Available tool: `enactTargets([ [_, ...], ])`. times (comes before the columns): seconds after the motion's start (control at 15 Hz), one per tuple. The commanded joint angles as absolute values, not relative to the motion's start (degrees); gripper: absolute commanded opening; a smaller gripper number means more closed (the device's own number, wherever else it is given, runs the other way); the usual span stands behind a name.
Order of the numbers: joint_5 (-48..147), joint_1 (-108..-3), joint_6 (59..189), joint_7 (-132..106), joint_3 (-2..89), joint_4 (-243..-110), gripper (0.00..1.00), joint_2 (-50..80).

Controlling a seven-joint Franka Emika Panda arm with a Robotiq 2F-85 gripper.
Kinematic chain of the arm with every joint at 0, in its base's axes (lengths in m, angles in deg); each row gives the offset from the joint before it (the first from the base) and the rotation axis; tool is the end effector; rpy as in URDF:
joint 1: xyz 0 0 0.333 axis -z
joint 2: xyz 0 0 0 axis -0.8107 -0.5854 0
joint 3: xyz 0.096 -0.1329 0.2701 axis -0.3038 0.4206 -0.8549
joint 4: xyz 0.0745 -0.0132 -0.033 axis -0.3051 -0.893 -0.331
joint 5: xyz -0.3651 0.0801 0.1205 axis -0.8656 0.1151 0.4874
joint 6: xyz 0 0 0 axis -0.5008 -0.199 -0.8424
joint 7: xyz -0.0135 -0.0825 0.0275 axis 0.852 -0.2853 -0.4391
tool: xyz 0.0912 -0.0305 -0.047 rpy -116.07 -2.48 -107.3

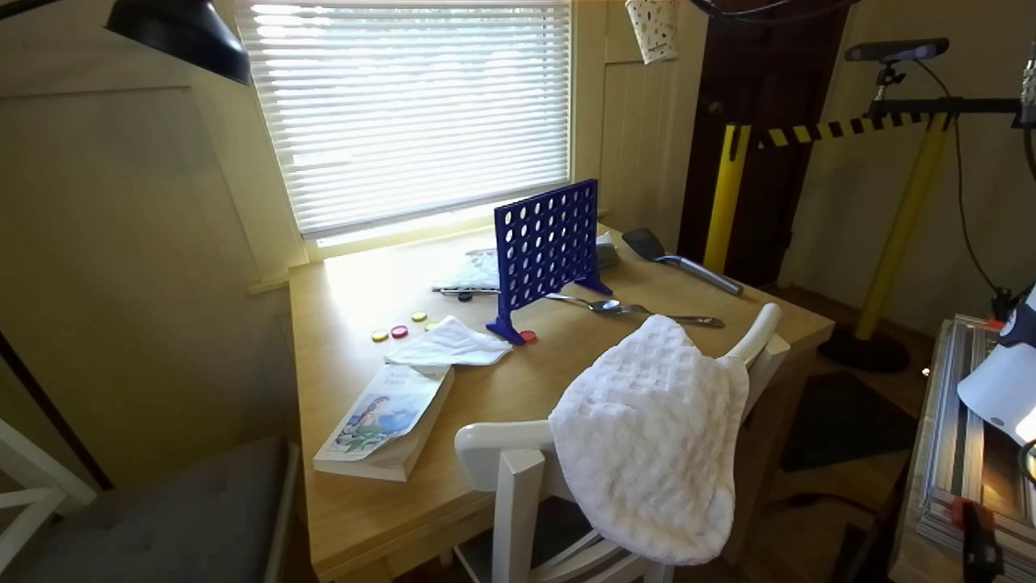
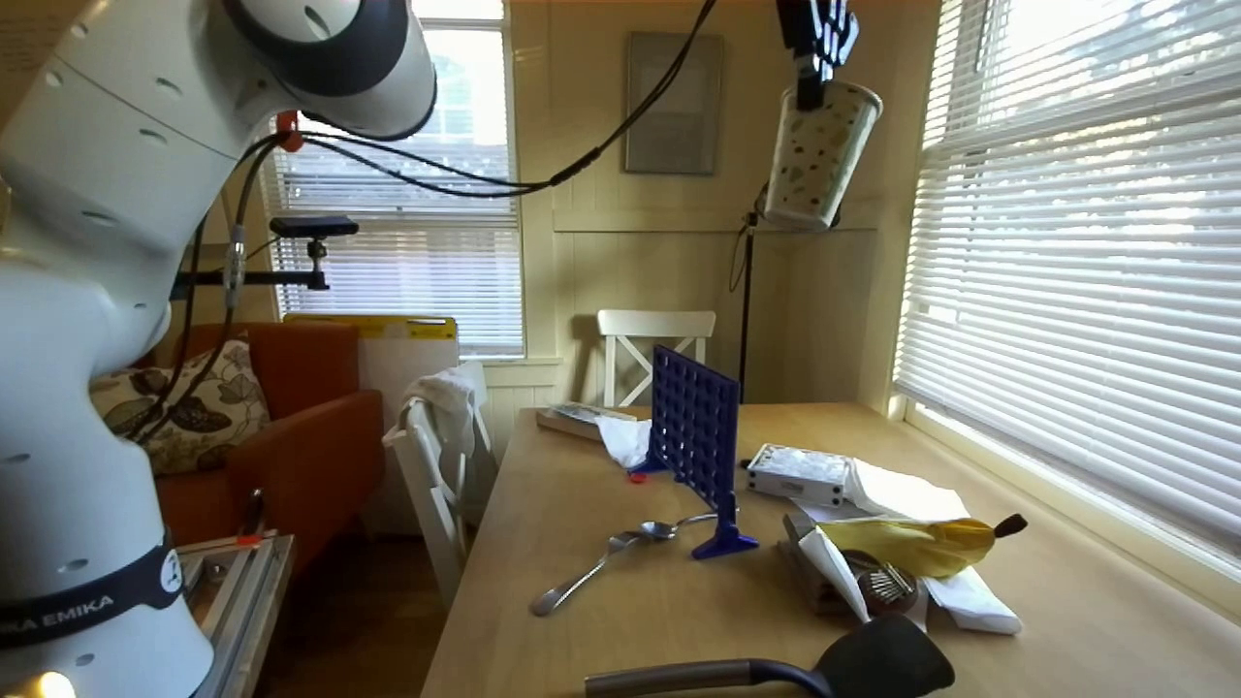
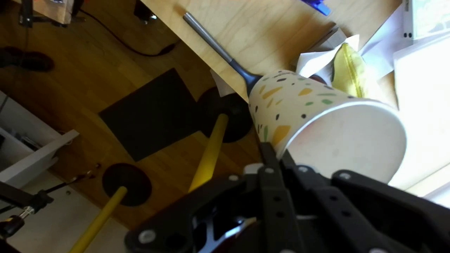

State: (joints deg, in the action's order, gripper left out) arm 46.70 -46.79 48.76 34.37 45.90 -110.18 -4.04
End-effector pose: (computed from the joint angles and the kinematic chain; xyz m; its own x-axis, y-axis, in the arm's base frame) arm 0.6168 -0.1276 0.6905 0.3879 -0.9167 0.0961 -0.9186 -0.3760 0.1216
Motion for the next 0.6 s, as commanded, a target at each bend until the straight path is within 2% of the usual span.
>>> enactTargets([
  [0.0, 47.31, -46.64, 47.68, 34.06, 46.9, -108.22, 0.04, -5.54],
  [0.27, 47.19, -47.13, 48.71, 34.2, 47.04, -109.95, 0.04, -4.63],
  [0.33, 47.18, -47.14, 48.71, 34.2, 47.04, -109.77, 0.01, -4.63],
  [0.53, 46.49, -47.58, 56.23, 31.03, 46.82, -109.33, 0.01, -8.26],
])
